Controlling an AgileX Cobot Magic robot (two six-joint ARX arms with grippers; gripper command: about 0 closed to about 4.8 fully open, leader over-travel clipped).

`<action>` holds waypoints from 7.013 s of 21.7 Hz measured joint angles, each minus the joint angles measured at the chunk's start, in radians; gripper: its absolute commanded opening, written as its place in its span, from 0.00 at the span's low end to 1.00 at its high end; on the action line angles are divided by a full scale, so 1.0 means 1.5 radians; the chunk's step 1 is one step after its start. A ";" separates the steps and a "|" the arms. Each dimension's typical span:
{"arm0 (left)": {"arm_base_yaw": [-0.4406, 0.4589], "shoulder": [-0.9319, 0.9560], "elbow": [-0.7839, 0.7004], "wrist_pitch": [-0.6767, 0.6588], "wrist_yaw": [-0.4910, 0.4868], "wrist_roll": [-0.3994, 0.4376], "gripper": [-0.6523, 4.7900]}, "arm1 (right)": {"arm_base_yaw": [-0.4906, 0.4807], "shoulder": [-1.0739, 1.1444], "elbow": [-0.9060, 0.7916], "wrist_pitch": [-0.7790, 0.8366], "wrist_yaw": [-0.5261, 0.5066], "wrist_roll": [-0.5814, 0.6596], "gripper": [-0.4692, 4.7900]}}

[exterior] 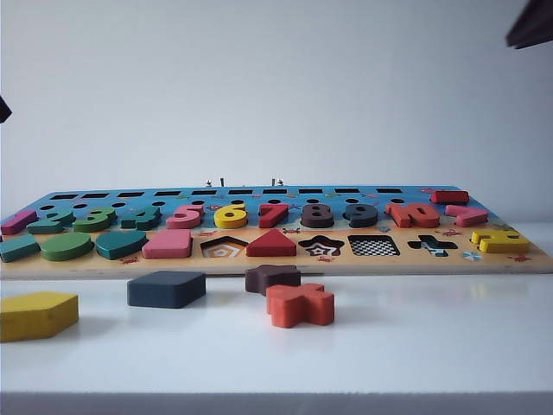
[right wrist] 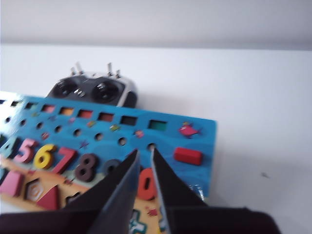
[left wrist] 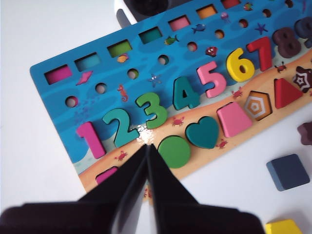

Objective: Insert the cube into the slot.

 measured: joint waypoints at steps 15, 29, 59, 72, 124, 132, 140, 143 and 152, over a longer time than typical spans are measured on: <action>-0.087 0.058 0.087 -0.079 0.032 -0.034 0.15 | 0.175 0.303 0.273 -0.299 -0.235 -0.278 0.81; -0.109 0.041 0.086 -0.110 0.081 -0.045 0.15 | 0.311 0.466 0.275 -0.271 -0.110 -0.347 0.81; -0.160 0.080 0.066 -0.094 0.177 0.011 0.15 | 0.375 0.622 0.281 -0.093 -0.114 -0.246 0.74; -0.160 0.080 0.066 -0.142 0.177 0.013 0.15 | 0.374 0.627 0.281 -0.093 -0.116 -0.246 0.68; -0.158 0.061 0.066 -0.092 0.156 0.023 0.15 | 0.307 0.466 0.298 -0.166 -0.029 -0.141 0.38; -0.158 0.063 0.066 -0.051 0.156 0.023 0.15 | 0.248 0.438 0.298 -0.292 -0.010 -0.319 0.38; -0.158 0.070 0.066 -0.025 0.168 0.023 0.15 | 0.227 0.437 0.298 -0.311 -0.006 -0.519 0.38; -0.158 0.070 0.066 -0.023 0.169 0.023 0.15 | 0.226 0.436 0.290 -0.310 -0.003 -0.602 0.37; -0.158 0.070 0.066 -0.022 0.169 0.023 0.15 | 0.212 0.436 0.250 -0.307 0.035 -0.673 0.36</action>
